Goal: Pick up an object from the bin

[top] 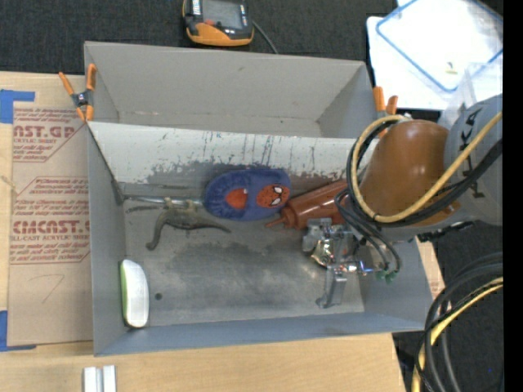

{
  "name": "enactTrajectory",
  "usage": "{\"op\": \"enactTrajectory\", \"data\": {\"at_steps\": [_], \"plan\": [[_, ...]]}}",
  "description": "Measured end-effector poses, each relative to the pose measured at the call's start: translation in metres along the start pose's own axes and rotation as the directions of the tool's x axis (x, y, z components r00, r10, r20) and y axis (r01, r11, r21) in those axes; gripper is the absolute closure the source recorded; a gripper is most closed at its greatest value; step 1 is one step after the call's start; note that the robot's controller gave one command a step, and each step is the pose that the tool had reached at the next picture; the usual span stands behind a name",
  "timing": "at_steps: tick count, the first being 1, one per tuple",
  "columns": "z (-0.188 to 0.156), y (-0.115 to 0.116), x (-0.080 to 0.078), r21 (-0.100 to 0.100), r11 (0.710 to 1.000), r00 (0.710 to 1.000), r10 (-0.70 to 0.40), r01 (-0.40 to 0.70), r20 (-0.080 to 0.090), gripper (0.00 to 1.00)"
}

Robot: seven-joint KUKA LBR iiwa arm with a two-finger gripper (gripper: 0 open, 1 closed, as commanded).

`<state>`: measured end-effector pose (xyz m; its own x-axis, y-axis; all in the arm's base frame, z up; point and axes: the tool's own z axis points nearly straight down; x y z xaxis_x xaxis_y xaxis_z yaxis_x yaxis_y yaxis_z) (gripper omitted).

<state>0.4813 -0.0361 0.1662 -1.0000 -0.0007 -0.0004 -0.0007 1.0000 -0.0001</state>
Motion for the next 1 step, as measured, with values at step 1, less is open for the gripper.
{"op": "enactTrajectory", "data": {"at_steps": [1], "plan": [[0.0260, -0.0834, -0.0513, 0.000, 0.988, 0.988, -0.156, 0.156, 0.000, 0.00]]}}
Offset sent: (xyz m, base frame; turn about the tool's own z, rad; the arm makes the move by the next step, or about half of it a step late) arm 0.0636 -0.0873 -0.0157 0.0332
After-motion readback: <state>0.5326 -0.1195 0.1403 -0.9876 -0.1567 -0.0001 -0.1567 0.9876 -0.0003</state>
